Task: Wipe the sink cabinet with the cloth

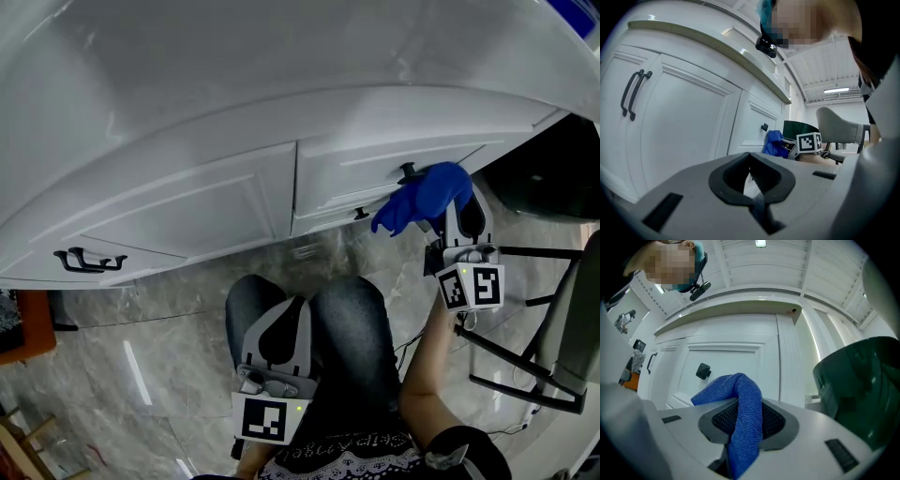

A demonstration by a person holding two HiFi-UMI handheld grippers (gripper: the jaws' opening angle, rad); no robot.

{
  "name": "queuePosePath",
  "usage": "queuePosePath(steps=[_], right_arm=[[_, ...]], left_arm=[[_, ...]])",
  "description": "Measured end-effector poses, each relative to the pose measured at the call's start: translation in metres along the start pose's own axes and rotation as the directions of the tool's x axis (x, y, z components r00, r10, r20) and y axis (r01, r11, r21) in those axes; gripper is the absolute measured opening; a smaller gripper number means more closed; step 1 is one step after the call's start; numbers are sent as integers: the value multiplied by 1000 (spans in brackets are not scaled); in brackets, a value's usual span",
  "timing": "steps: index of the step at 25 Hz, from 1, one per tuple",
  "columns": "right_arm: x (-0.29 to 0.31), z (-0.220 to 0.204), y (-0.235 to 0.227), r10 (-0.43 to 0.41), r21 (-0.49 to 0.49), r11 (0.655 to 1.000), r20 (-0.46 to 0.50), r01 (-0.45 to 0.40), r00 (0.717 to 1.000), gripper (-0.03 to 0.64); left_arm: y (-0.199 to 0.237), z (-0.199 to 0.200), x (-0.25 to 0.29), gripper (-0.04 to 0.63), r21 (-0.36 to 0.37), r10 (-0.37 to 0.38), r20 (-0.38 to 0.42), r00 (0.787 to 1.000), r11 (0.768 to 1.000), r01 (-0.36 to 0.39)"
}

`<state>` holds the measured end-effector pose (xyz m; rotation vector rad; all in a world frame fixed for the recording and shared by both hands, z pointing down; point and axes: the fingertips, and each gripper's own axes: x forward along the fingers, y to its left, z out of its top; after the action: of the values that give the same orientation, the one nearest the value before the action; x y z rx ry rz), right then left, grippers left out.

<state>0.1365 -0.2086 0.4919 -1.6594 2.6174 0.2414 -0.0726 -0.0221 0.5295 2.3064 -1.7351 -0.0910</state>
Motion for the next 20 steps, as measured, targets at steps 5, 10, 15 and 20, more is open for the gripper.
queuePosePath(steps=[5, 10, 15, 20], right_arm=[[-1, 0, -1, -1, -15, 1000, -3, 0, 1000, 115], [-5, -1, -2, -38, -23, 999, -16, 37, 999, 114], [-2, -1, -2, -76, -23, 997, -15, 75, 997, 114], [-3, -1, -1, -101, 8, 995, -27, 101, 995, 114]], left_arm=[[4, 0, -5, 5, 0, 14, 1, 1000, 1000, -14], [8, -1, -9, 5, -5, 22, 3, 1000, 1000, -22], [12, -5, -10, 5, -8, 26, -6, 1000, 1000, -26], [9, -2, -12, 5, -11, 7, -1, 1000, 1000, -7]])
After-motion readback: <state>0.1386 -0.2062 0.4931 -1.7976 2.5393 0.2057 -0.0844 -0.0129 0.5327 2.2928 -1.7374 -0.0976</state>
